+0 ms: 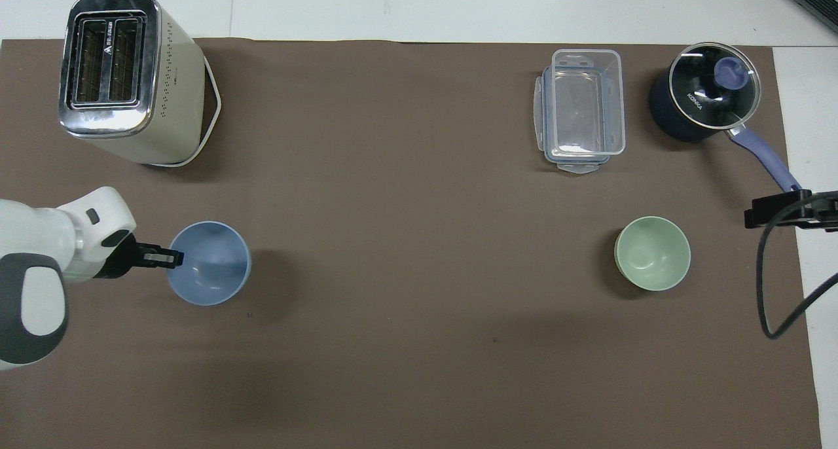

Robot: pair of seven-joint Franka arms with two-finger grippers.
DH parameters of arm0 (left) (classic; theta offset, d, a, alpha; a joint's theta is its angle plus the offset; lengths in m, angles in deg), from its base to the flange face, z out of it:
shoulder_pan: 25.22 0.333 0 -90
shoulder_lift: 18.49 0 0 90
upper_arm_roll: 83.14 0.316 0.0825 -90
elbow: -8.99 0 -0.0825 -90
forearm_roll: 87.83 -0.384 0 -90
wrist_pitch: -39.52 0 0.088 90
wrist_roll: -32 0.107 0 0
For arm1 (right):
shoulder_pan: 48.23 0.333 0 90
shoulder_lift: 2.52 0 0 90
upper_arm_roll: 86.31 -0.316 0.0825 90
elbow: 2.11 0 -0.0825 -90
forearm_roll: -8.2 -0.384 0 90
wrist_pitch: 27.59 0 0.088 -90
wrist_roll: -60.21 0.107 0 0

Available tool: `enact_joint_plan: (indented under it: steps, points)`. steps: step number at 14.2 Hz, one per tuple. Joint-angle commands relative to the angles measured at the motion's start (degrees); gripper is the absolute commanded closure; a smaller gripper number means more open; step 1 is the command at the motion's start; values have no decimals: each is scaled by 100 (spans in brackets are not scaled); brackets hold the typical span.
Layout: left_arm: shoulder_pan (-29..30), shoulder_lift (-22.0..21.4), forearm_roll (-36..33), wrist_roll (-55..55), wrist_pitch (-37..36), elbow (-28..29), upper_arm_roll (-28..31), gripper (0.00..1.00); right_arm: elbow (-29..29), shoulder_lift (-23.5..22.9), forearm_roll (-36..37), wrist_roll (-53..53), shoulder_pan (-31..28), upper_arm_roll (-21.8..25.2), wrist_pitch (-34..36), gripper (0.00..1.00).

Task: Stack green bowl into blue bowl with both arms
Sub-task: 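Slide the blue bowl with the left gripper toward the table center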

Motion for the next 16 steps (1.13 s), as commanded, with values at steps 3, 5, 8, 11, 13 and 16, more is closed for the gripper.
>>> enact_joint_plan:
  steps: [3,5,8,11,13,16]
  points:
    - [-1449,12,50,-1726,807,212,94,100,29,34,-40,-28,-45,-24,-39,0]
    - [-1994,258,50,-2404,1264,212,94,100,29,34,-40,-28,-45,-24,-48,0]
    - [-2698,627,-2,-3353,1697,151,94,100,38,34,-40,-28,-45,-24,-39,0]
    - [-3183,935,-11,-4067,2039,37,94,100,29,34,-40,-28,-45,-24,-39,0]
    - [-3192,953,-11,-4112,2040,1,85,100,29,34,-40,-28,-45,-24,-39,0]
    - [-3236,1173,-11,-4182,2075,-51,76,100,29,34,-40,-28,-45,-24,-39,0]
